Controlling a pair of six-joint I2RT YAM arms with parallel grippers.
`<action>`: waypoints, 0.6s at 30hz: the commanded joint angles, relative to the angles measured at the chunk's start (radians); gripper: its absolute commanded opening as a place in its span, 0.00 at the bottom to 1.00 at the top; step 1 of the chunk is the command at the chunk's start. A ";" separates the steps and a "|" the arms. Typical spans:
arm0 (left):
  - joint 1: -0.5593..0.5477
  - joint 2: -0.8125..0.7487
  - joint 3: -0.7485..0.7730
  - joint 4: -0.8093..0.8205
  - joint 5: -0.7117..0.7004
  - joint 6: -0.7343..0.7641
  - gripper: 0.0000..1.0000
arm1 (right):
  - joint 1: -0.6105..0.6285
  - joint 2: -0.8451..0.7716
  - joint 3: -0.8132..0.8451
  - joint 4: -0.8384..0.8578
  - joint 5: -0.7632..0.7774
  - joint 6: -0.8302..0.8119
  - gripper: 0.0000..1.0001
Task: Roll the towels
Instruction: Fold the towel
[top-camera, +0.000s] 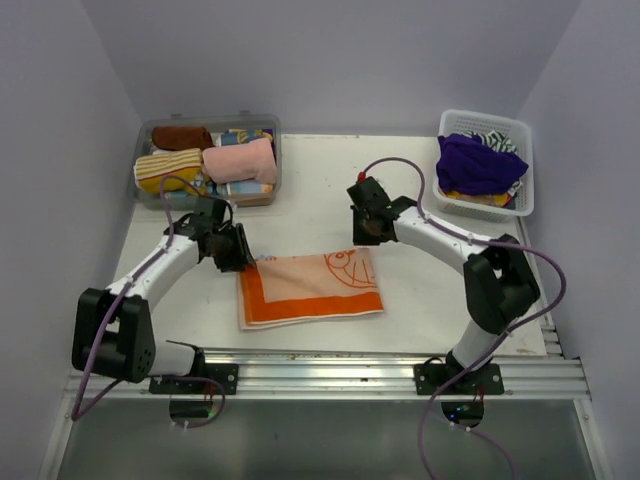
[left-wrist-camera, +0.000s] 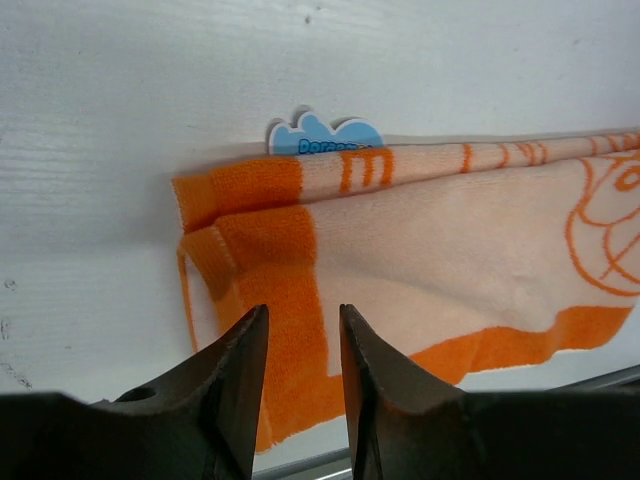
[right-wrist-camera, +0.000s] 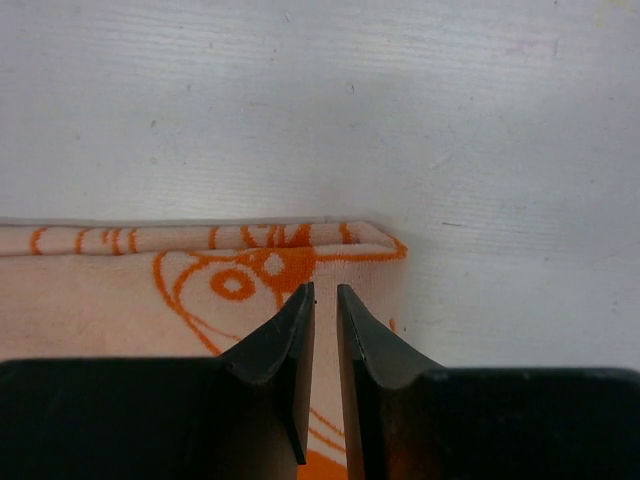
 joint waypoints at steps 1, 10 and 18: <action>-0.002 -0.107 0.016 -0.037 0.038 -0.006 0.38 | 0.000 -0.123 -0.033 0.067 -0.022 -0.007 0.19; -0.041 -0.069 -0.140 0.076 0.083 -0.049 0.36 | 0.006 -0.051 -0.086 0.115 -0.111 -0.028 0.22; -0.041 -0.043 -0.156 0.072 0.045 -0.037 0.38 | 0.007 0.012 -0.076 0.075 -0.065 -0.033 0.22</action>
